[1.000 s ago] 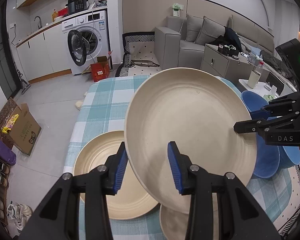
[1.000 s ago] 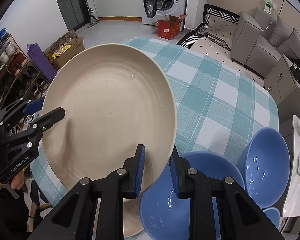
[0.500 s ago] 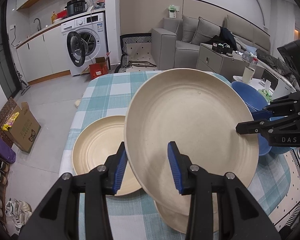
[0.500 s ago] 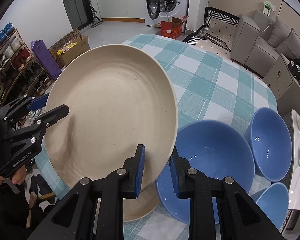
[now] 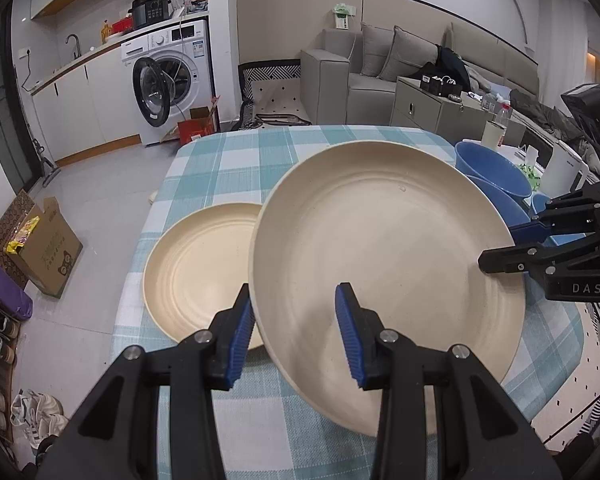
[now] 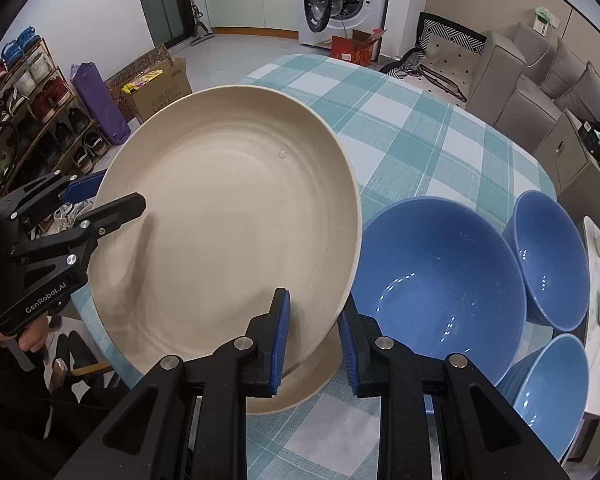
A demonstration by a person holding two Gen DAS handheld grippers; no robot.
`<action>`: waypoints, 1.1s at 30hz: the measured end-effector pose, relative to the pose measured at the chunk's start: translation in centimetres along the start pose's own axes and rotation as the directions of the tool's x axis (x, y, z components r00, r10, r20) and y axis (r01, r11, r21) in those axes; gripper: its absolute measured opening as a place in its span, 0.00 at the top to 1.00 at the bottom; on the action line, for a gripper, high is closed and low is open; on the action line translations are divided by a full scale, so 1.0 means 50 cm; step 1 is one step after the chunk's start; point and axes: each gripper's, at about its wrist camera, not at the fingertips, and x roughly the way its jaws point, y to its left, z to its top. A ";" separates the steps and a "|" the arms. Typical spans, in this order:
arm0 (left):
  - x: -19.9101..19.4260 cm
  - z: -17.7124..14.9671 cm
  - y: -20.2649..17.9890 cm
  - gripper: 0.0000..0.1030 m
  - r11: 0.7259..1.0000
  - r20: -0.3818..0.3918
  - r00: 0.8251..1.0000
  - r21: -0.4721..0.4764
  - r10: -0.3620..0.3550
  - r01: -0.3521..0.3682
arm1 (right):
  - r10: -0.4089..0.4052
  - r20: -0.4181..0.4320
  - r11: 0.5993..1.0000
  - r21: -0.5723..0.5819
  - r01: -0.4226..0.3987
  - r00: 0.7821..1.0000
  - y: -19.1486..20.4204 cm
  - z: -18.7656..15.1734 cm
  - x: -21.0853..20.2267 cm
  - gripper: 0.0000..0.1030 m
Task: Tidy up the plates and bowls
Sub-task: 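Lift and tilt the cream plate up with both grippers, then carry the cream plate and lower it onto the cloth with both grippers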
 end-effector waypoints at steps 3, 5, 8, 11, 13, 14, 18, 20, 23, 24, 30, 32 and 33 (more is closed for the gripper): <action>0.000 -0.015 -0.003 0.63 1.000 -0.010 1.000 0.005 0.007 -0.007 | 0.011 -0.009 1.000 -0.007 -0.011 1.000 0.009 -0.013 0.010 0.77; 0.001 -0.024 -0.001 0.63 1.000 -0.017 1.000 0.002 0.007 -0.007 | 0.016 -0.015 1.000 -0.010 -0.016 1.000 0.015 -0.020 0.018 0.77; 0.002 -0.035 0.000 0.63 1.000 -0.024 1.000 0.001 0.009 -0.009 | 0.018 -0.026 1.000 -0.020 -0.019 1.000 0.023 -0.030 0.029 0.77; 0.008 -0.043 0.000 0.63 1.000 -0.033 0.999 0.001 0.013 -0.013 | 0.021 -0.036 1.000 -0.022 -0.021 0.999 0.029 -0.036 0.041 0.77; 0.013 -0.053 0.003 0.63 1.000 -0.044 0.999 0.000 0.014 -0.014 | 0.023 -0.044 0.999 -0.024 -0.024 0.999 0.032 -0.040 0.051 0.77; 0.016 -0.057 0.003 0.63 1.000 -0.049 0.999 0.000 0.013 -0.013 | 0.025 -0.048 0.999 -0.026 -0.026 0.999 0.033 -0.042 0.056 0.77; 0.032 -0.069 0.005 0.63 1.000 -0.072 0.997 0.001 0.015 -0.015 | 0.009 -0.064 0.999 -0.050 -0.012 0.998 0.041 -0.052 0.077 0.77; 0.040 -0.073 0.005 0.63 1.000 -0.080 0.997 0.000 0.014 -0.014 | 0.005 -0.075 0.999 -0.053 -0.009 0.997 0.042 -0.056 0.088 0.77; 0.050 -0.075 0.005 0.63 1.000 -0.090 0.996 -0.001 0.009 -0.010 | -0.001 -0.094 0.999 -0.054 -0.004 0.996 0.039 -0.060 0.107 0.77; 0.054 -0.076 0.004 0.63 1.000 -0.094 0.996 -0.001 0.009 -0.009 | -0.003 -0.099 0.999 -0.054 -0.002 0.995 0.038 -0.061 0.113 0.77; 0.070 -0.075 0.002 0.63 1.000 -0.104 0.995 0.000 0.007 -0.007 | 0.004 -0.114 0.999 -0.039 -0.009 0.994 0.025 -0.063 0.133 0.76; 0.075 -0.075 0.001 0.63 1.000 -0.109 0.994 0.000 0.006 -0.006 | 0.011 -0.118 0.999 -0.033 -0.015 0.993 0.019 -0.063 0.139 0.76; 0.077 -0.075 0.000 0.63 1.000 -0.112 0.994 0.000 0.005 -0.006 | 0.009 -0.116 0.999 -0.033 -0.013 0.993 0.017 -0.062 0.140 0.76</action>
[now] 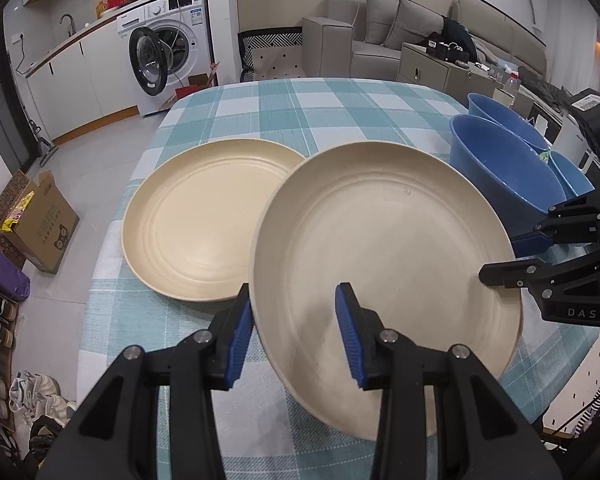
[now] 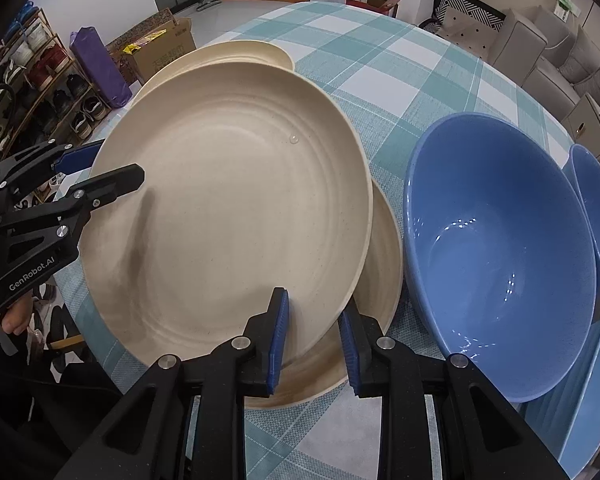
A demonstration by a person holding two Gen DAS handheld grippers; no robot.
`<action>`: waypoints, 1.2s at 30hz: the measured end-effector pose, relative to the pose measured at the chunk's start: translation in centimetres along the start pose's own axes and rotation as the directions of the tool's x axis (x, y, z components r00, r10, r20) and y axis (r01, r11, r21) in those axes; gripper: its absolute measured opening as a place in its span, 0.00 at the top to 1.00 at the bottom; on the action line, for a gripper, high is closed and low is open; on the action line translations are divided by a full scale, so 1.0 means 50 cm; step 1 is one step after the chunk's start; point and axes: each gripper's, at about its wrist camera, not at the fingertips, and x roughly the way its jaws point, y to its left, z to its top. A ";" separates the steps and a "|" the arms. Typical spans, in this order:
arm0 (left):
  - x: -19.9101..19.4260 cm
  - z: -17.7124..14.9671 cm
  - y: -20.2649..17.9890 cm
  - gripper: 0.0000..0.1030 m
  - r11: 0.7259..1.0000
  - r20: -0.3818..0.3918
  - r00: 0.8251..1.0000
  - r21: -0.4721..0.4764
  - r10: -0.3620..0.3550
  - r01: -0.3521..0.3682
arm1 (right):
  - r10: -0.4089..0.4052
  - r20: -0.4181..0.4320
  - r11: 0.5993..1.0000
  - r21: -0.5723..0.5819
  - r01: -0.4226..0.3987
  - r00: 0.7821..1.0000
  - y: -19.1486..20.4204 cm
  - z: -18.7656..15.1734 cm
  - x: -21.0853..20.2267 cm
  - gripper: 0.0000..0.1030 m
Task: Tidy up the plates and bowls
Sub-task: 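Carry the cream plate and lower it onto the cloth with both grippers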
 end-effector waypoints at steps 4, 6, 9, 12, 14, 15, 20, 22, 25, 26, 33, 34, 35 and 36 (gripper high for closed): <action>0.004 -0.002 -0.005 0.63 1.000 -0.004 1.000 0.007 -0.001 0.001 | -0.012 -0.002 1.000 -0.002 0.012 1.000 -0.002 -0.002 0.002 0.75; 0.008 -0.003 -0.007 0.63 1.000 -0.007 1.000 0.009 -0.002 0.002 | -0.029 -0.005 1.000 -0.012 0.028 1.000 0.000 -0.003 0.004 0.75; 0.013 -0.002 -0.012 0.63 1.000 -0.012 1.000 0.014 -0.002 0.002 | -0.064 -0.010 0.997 -0.032 0.064 0.998 0.006 -0.003 0.008 0.73; 0.018 -0.002 -0.014 0.63 1.000 -0.013 1.000 0.020 0.001 -0.001 | -0.089 -0.011 0.995 -0.044 0.088 0.996 0.008 -0.003 0.011 0.73; 0.022 -0.002 -0.016 0.63 1.000 -0.019 1.000 0.020 -0.008 0.008 | -0.109 -0.013 0.993 -0.054 0.108 0.994 0.009 -0.004 0.012 0.72; 0.024 -0.002 -0.018 0.63 1.000 -0.021 1.000 0.022 -0.009 0.010 | -0.122 -0.014 0.991 -0.060 0.121 0.992 0.010 -0.005 0.013 0.72; 0.031 -0.002 -0.031 0.63 0.999 -0.023 1.000 0.039 -0.009 0.010 | -0.174 -0.021 0.981 -0.084 0.172 0.984 0.012 -0.012 0.015 0.72; 0.033 -0.004 -0.036 0.63 0.999 -0.023 1.000 0.051 -0.002 0.003 | -0.194 -0.022 0.977 -0.096 0.191 0.981 0.013 -0.014 0.017 0.71; 0.037 -0.005 -0.041 0.63 0.998 -0.030 1.000 0.060 -0.003 0.005 | -0.212 -0.026 0.972 -0.107 0.208 0.977 0.012 -0.016 0.020 0.71; 0.038 -0.005 -0.042 0.63 0.998 -0.031 1.000 0.062 -0.004 0.006 | -0.218 -0.028 0.971 -0.110 0.214 0.975 0.012 -0.017 0.021 0.71; 0.044 -0.007 -0.049 0.63 0.997 -0.040 0.999 0.072 0.001 0.002 | -0.235 -0.037 0.965 -0.124 0.229 0.971 0.013 -0.022 0.025 0.70; 0.045 -0.008 -0.050 0.63 0.997 -0.042 0.999 0.074 0.001 0.002 | -0.238 -0.039 0.965 -0.127 0.231 0.971 0.013 -0.022 0.027 0.70; 0.047 -0.008 -0.051 0.63 0.997 -0.044 0.999 0.076 0.001 0.003 | -0.242 -0.041 0.963 -0.130 0.235 0.969 0.016 -0.023 0.025 0.69; 0.048 -0.009 -0.051 0.63 0.997 -0.047 0.999 0.078 0.001 0.003 | -0.246 -0.042 0.962 -0.134 0.238 0.968 0.017 -0.024 0.025 0.69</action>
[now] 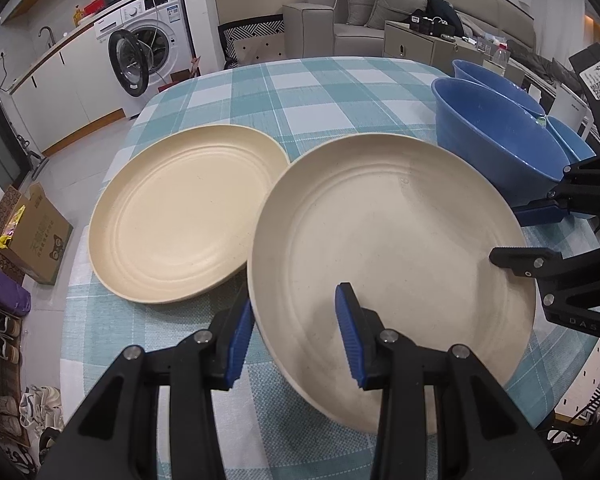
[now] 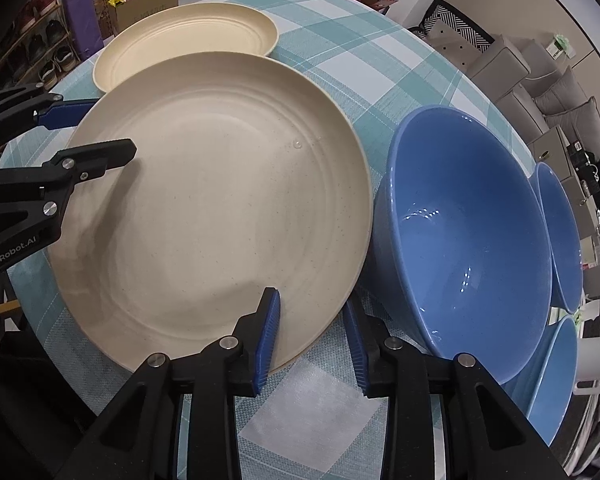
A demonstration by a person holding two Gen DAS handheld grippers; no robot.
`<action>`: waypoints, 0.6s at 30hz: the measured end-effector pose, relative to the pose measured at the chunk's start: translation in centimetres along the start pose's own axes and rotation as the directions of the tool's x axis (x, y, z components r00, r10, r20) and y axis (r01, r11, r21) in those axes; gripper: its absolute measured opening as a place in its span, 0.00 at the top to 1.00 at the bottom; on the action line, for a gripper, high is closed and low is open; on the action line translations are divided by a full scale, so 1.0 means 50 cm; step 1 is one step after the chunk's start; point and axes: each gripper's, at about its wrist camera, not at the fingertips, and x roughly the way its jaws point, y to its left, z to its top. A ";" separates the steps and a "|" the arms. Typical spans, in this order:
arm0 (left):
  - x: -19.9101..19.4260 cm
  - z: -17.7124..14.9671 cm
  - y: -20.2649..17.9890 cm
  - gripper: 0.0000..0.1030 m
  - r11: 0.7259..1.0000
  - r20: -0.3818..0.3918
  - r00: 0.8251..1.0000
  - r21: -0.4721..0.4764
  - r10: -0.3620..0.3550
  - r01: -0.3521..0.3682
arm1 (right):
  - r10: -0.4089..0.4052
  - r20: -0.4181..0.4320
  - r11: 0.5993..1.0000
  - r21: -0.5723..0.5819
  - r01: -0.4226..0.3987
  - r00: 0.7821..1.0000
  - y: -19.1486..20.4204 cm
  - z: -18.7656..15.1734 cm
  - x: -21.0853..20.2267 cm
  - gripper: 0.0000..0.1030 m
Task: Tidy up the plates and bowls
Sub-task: 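Carry the cream plate and lower it onto the cloth with both grippers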
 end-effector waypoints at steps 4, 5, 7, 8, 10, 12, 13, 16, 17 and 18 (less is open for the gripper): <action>0.004 -0.002 -0.003 0.63 1.000 -0.004 1.000 0.004 0.005 -0.005 | -0.014 -0.005 1.000 -0.011 0.014 1.000 0.003 -0.003 0.002 0.69; 0.005 -0.003 -0.004 0.63 1.000 -0.004 1.000 0.006 0.008 -0.008 | -0.016 -0.005 1.000 -0.013 0.016 1.000 0.004 -0.003 0.003 0.69; 0.009 -0.003 -0.006 0.63 1.000 -0.006 1.000 0.012 0.014 -0.014 | -0.030 -0.006 0.999 -0.021 0.030 1.000 0.010 -0.006 0.002 0.69; 0.010 -0.003 -0.007 0.63 1.000 -0.006 1.000 0.014 0.016 -0.016 | -0.037 -0.007 0.999 -0.026 0.037 0.999 0.011 -0.007 0.003 0.69; 0.013 -0.004 -0.008 0.62 1.000 -0.008 1.000 0.015 0.019 -0.019 | -0.046 -0.010 0.998 -0.033 0.046 0.999 0.014 -0.008 0.006 0.68; 0.016 -0.004 -0.011 0.62 1.000 -0.009 1.000 0.020 0.023 -0.023 | -0.047 -0.013 0.998 -0.032 0.047 0.999 0.013 -0.008 0.007 0.68; 0.017 -0.005 -0.013 0.62 0.999 -0.009 1.000 0.024 0.027 -0.026 | -0.047 -0.013 0.998 -0.032 0.047 0.999 0.016 -0.009 0.006 0.68; 0.021 -0.007 -0.014 0.61 0.999 -0.013 1.000 0.031 0.023 -0.022 | -0.049 -0.017 0.998 -0.034 0.048 0.999 0.018 -0.009 0.006 0.67; 0.022 -0.008 -0.012 0.59 0.999 -0.015 1.000 0.029 0.014 -0.013 | -0.050 -0.017 0.998 -0.037 0.049 0.999 0.019 -0.009 0.007 0.66; 0.022 -0.008 -0.011 0.56 1.000 -0.012 1.000 0.026 0.006 -0.006 | -0.050 -0.018 0.998 -0.040 0.049 0.999 0.020 -0.010 0.007 0.65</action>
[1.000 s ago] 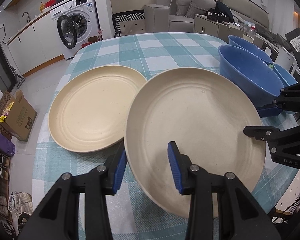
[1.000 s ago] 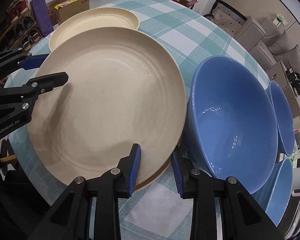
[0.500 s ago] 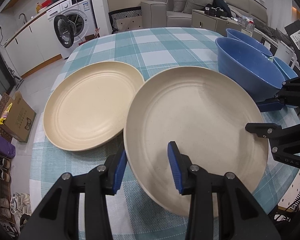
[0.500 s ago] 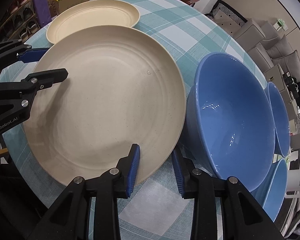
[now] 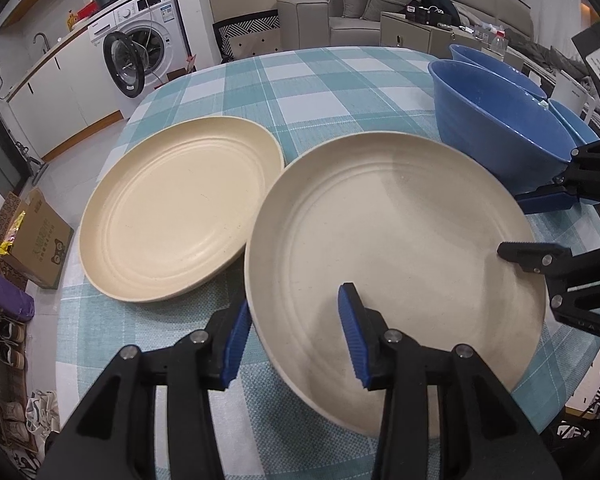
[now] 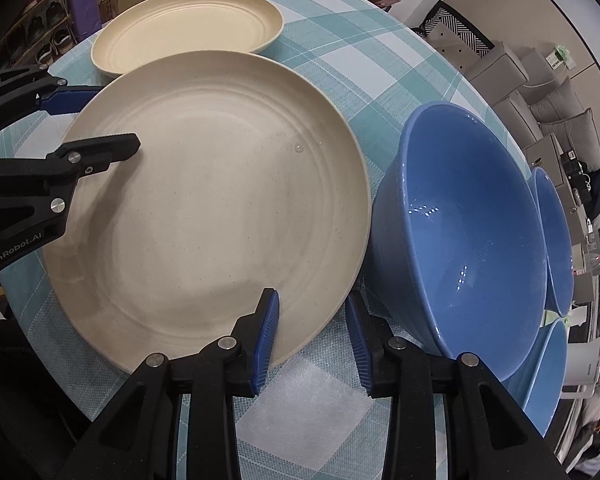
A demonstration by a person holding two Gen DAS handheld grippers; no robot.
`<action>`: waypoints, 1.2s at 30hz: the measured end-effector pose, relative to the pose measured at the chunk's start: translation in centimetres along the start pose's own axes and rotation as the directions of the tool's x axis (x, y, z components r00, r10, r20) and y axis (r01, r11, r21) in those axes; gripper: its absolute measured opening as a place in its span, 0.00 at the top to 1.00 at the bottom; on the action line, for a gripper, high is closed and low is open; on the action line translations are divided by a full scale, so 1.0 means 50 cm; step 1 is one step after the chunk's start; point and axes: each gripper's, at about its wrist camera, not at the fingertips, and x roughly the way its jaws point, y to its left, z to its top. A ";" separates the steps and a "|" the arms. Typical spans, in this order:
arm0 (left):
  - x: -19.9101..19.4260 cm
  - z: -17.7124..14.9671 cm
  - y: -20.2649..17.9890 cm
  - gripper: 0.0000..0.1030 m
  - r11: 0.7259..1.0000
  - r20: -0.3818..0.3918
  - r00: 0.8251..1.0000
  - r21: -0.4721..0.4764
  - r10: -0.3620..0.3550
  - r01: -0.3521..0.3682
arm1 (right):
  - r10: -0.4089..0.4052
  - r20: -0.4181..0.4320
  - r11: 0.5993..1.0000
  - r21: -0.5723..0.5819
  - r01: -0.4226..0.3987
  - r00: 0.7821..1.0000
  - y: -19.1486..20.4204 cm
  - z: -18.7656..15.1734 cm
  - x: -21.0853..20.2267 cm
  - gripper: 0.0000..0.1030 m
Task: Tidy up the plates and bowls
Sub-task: 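Carry the cream plate and lower it onto the cloth with both grippers, then open both grippers to release the cream plate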
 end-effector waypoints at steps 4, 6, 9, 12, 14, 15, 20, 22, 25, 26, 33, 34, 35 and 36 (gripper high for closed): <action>0.000 0.001 0.002 0.55 1.000 -0.001 1.000 -0.002 -0.012 0.012 | 0.009 0.000 1.000 -0.014 -0.009 1.000 0.008 -0.002 0.003 0.59; -0.001 0.000 0.004 0.53 1.000 -0.001 1.000 -0.005 -0.023 0.023 | 0.013 0.000 1.000 -0.013 -0.013 1.000 0.007 -0.002 0.003 0.59; -0.006 -0.001 0.006 0.49 0.999 0.007 0.999 -0.011 -0.041 0.041 | 0.028 0.008 1.000 -0.007 -0.028 1.000 0.002 -0.002 -0.003 0.58; -0.015 -0.002 0.003 0.41 0.999 0.022 0.999 -0.006 -0.049 0.049 | 0.042 0.023 0.999 -0.007 -0.042 0.999 0.000 -0.002 -0.012 0.54; -0.027 -0.002 0.002 0.39 0.998 0.039 0.998 0.002 -0.057 0.057 | 0.055 0.035 0.998 -0.011 -0.054 0.998 0.003 -0.005 -0.020 0.52; -0.033 -0.001 0.002 0.39 0.998 0.046 0.997 0.004 -0.059 0.059 | 0.059 0.039 0.998 -0.012 -0.059 0.997 0.004 -0.005 -0.022 0.52; -0.064 0.000 0.011 0.34 0.998 0.081 0.995 0.000 -0.056 0.056 | 0.103 0.066 0.995 0.003 -0.104 0.992 0.000 -0.005 -0.031 0.49; -0.077 0.001 0.020 0.23 0.999 0.100 0.994 -0.013 -0.048 0.050 | 0.131 0.082 0.991 0.011 -0.132 0.988 -0.003 -0.005 -0.037 0.45; -0.095 0.005 0.034 0.12 0.999 0.132 0.991 -0.028 -0.036 0.040 | 0.161 0.110 0.986 0.020 -0.164 0.981 -0.005 -0.002 -0.049 0.37; -0.101 0.007 0.039 0.11 0.999 0.140 0.990 -0.032 -0.031 0.036 | 0.175 0.123 0.984 0.023 -0.179 0.977 -0.006 -0.001 -0.054 0.35; -0.136 0.015 0.080 0.00 0.996 0.195 0.981 -0.079 -0.014 0.030 | 0.252 0.213 0.960 0.068 -0.271 0.944 -0.018 0.015 -0.084 0.23; -0.139 0.016 0.087 0.00 0.996 0.199 0.980 -0.087 -0.009 0.027 | 0.250 0.226 0.960 0.073 -0.272 0.942 -0.020 0.018 -0.088 0.20; -0.141 0.017 0.094 0.00 0.995 0.201 0.980 -0.096 -0.003 0.023 | 0.245 0.238 0.960 0.079 -0.270 0.940 -0.021 0.020 -0.092 0.19; -0.143 0.018 0.102 0.00 0.994 0.202 0.979 -0.107 0.002 0.020 | 0.244 0.247 0.959 0.085 -0.272 0.938 -0.023 0.020 -0.095 0.18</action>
